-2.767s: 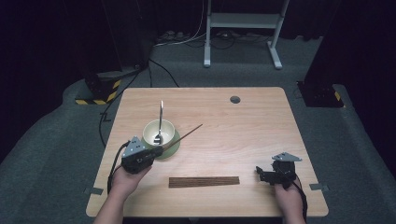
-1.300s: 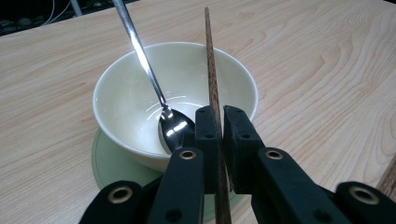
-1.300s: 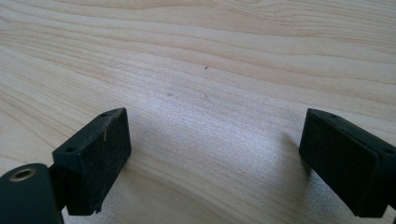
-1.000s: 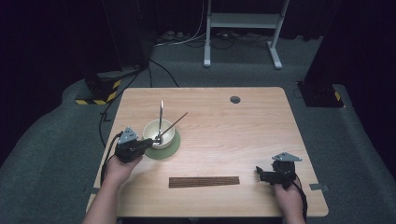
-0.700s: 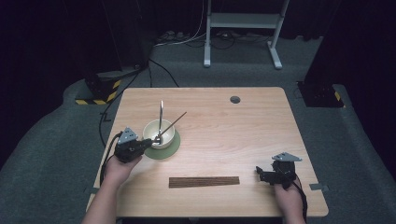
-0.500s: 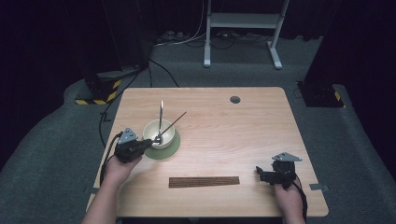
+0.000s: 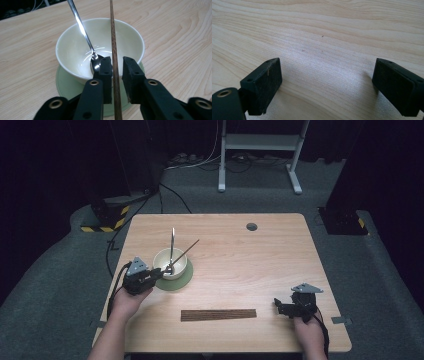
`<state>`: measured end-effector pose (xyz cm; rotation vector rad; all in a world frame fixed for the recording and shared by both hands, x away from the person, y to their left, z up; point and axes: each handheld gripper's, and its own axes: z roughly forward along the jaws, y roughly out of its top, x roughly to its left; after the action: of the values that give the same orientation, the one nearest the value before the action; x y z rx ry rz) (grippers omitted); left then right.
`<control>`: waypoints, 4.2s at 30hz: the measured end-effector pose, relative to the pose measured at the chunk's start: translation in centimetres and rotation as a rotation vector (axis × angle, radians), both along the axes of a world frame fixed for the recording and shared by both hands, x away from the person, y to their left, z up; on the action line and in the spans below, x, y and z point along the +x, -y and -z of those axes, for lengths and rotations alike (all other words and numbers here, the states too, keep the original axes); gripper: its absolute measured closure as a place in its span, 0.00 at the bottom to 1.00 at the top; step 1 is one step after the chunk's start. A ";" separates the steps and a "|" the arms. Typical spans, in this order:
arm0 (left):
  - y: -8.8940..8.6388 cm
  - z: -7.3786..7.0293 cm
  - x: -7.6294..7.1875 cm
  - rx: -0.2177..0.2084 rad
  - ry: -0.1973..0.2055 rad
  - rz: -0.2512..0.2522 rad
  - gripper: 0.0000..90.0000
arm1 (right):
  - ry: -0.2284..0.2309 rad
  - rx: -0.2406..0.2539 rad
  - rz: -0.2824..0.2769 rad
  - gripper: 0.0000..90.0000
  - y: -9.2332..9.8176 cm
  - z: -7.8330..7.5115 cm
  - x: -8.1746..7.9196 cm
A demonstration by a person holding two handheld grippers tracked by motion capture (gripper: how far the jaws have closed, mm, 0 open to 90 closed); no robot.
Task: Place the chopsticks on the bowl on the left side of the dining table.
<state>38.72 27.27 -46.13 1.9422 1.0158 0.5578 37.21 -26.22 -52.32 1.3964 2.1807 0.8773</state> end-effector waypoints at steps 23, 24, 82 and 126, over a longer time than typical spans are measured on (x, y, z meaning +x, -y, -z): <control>5.2 1.0 -6.0 0.017 0.032 0.154 0.73 | 0.005 -0.003 -0.001 0.10 0.0 0.0 0.0; 5.7 1.6 -6.1 0.030 0.020 0.166 0.73 | 0.002 -0.001 0.000 0.10 0.0 0.0 0.0; 8.2 6.1 -4.5 0.096 -0.120 0.222 0.68 | 0.004 -0.004 -0.005 0.10 0.0 0.0 0.0; 9.3 6.1 -4.0 0.113 -0.120 0.188 0.80 | 0.009 -0.006 -0.008 0.10 0.0 0.0 0.0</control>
<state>34.70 17.95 -52.19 2.1658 0.8787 0.4044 37.25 -26.25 -52.35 1.3795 2.1816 0.8777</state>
